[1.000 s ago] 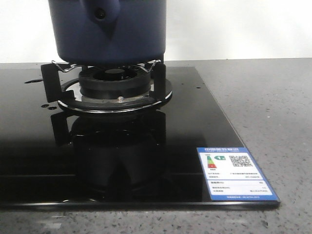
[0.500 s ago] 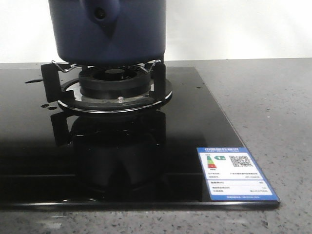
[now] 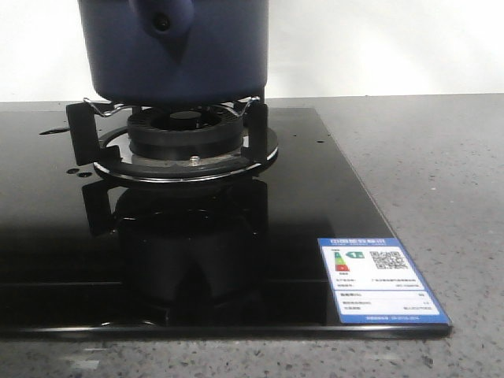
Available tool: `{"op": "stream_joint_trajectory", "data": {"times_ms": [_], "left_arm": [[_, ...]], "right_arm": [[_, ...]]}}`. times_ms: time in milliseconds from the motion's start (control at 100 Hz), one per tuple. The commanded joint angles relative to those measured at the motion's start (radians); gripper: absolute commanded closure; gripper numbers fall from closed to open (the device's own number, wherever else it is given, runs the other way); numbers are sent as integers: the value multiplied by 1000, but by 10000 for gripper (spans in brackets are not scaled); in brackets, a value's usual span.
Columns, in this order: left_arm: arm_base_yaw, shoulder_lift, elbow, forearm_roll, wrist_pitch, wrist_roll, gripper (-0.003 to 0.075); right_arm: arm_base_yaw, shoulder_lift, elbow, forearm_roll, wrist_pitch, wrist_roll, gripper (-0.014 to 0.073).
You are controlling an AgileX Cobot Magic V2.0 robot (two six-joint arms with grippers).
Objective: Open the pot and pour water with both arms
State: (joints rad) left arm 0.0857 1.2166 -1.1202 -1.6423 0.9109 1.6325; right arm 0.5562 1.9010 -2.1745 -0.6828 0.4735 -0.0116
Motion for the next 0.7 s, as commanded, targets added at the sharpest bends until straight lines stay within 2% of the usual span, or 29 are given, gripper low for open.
{"op": "stream_joint_trajectory", "data": {"times_ms": [0, 230, 690], "left_arm": [[-5, -28, -33, -98, 16, -10, 500], [-5, -28, -33, -98, 16, -10, 500], [-5, -28, -33, -98, 15, -10, 500]], "right_arm": [[5, -45, -28, -71, -95, 0, 652], [5, -45, -14, -87, -101, 0, 651], [70, -47, -14, -260, -147, 0, 650]]}}
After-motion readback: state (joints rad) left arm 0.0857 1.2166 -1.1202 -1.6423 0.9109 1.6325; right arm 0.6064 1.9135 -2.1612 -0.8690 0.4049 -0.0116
